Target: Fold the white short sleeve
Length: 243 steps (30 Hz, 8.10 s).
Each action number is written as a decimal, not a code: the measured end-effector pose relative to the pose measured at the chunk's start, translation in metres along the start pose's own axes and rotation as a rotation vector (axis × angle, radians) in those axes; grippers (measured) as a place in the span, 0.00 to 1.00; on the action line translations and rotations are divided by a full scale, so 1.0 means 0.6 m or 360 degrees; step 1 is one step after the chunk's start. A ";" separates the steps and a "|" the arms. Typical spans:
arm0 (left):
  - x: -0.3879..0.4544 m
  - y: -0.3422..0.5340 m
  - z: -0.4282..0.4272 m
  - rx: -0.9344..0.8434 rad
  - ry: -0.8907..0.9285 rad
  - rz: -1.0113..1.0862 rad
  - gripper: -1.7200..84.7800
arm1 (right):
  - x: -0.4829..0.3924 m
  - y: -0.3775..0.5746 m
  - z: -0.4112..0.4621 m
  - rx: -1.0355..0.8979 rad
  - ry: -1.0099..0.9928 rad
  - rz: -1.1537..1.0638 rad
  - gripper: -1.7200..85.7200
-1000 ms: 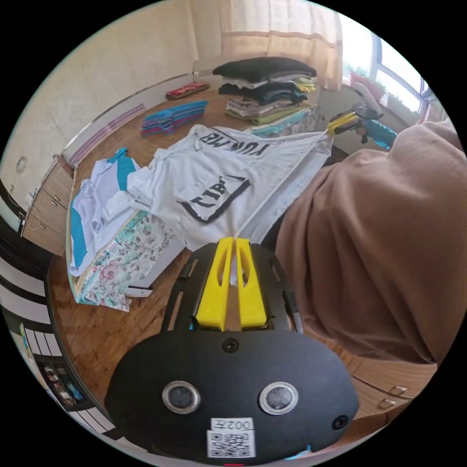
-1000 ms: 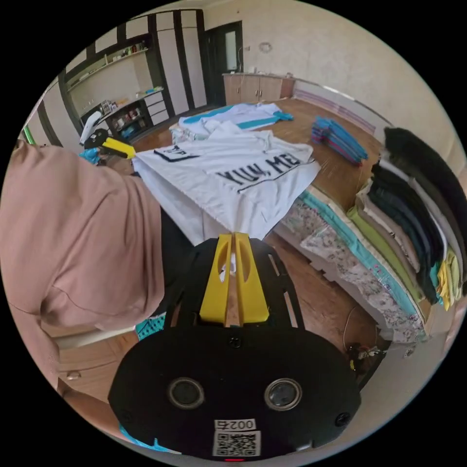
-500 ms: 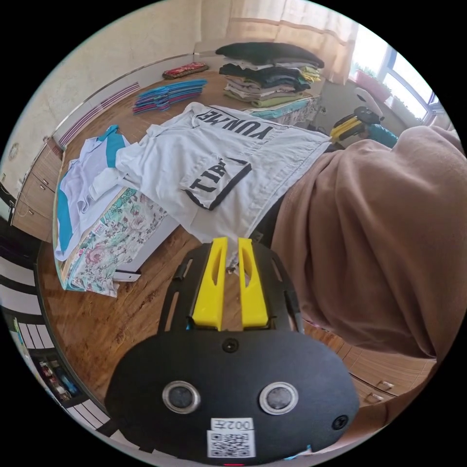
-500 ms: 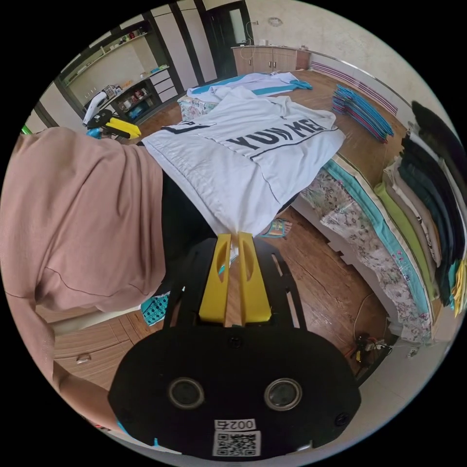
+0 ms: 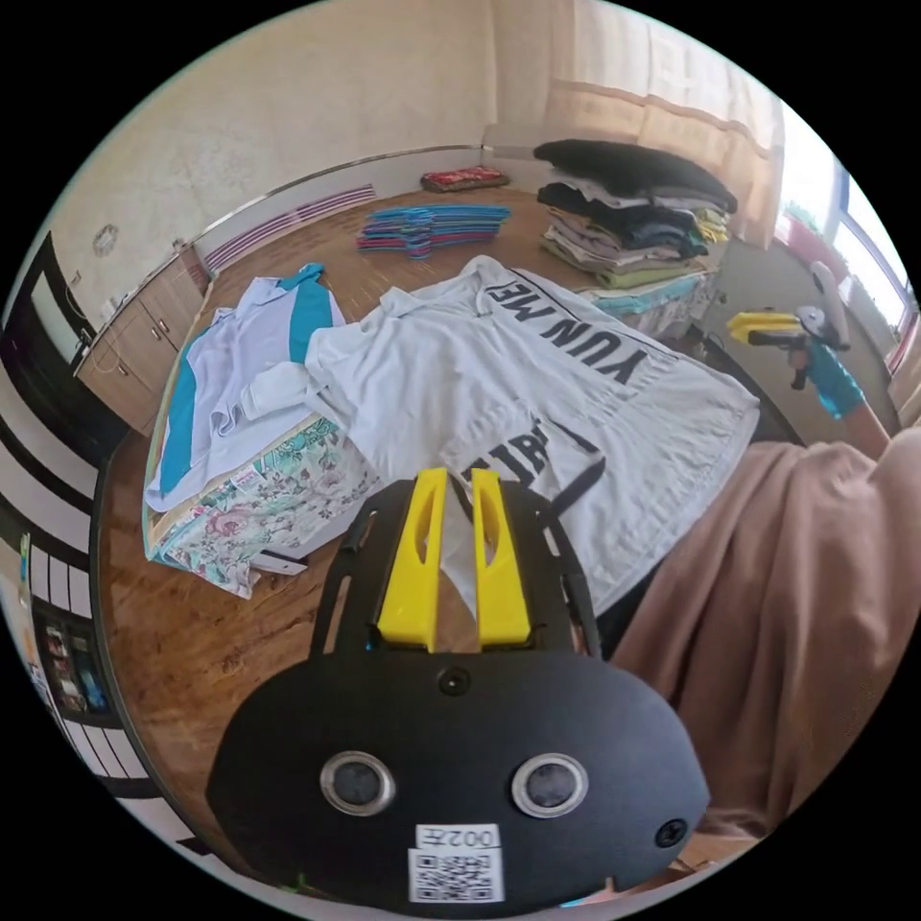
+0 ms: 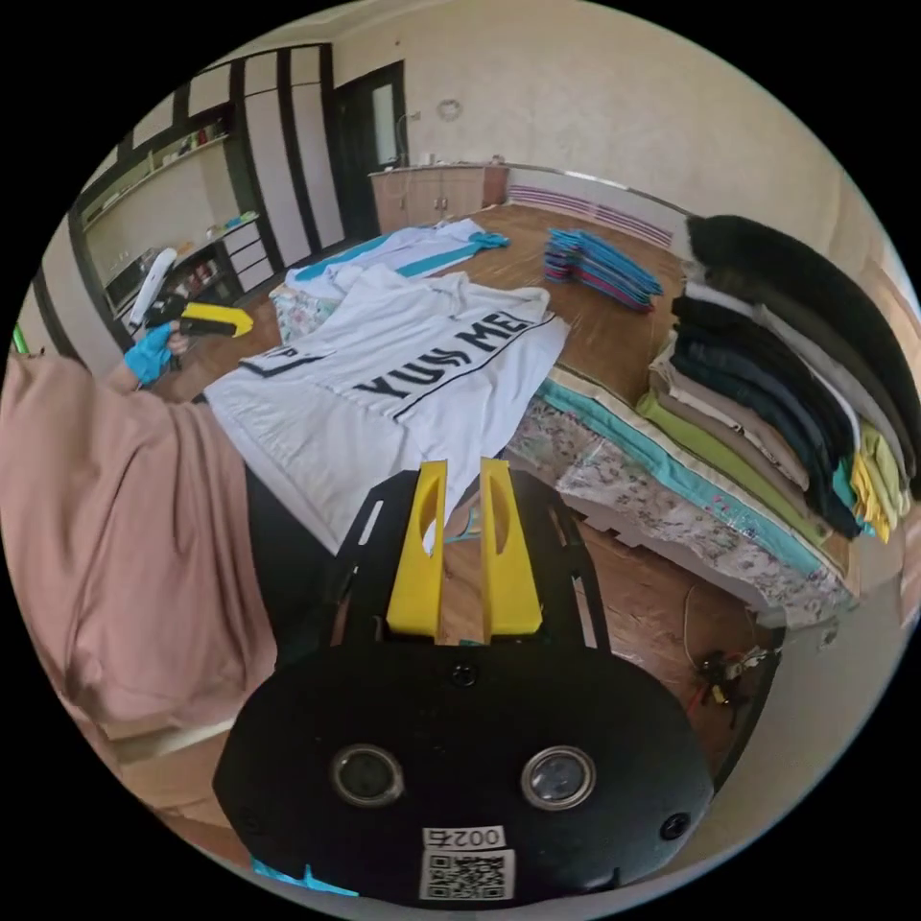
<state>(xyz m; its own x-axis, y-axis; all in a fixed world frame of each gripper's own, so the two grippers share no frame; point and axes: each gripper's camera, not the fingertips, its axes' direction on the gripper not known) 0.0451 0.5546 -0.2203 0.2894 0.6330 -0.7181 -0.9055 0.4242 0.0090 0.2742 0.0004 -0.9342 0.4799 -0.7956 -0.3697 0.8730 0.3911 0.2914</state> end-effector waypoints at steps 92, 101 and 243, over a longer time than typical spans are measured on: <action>0.072 -0.259 0.424 -0.0256 -0.0114 -0.0277 0.06 | 0.419 -0.258 0.508 0.0199 -0.0038 0.0248 0.04; 0.063 -0.257 0.430 -0.0240 -0.0102 -0.0277 0.06 | 0.477 -0.299 0.494 -0.0106 0.0153 0.0087 0.03; -0.051 0.079 -0.081 -0.0185 0.0268 0.0382 0.01 | -0.221 -0.043 -0.012 -0.0285 -0.0039 -0.0544 0.01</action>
<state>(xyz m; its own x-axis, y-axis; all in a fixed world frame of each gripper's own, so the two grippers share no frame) -0.0220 0.5237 -0.2318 0.0165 0.5859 -0.8102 -0.9739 0.1928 0.1196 0.1889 0.0994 -0.8990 0.1581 -0.9042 -0.3969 0.9847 0.1741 -0.0044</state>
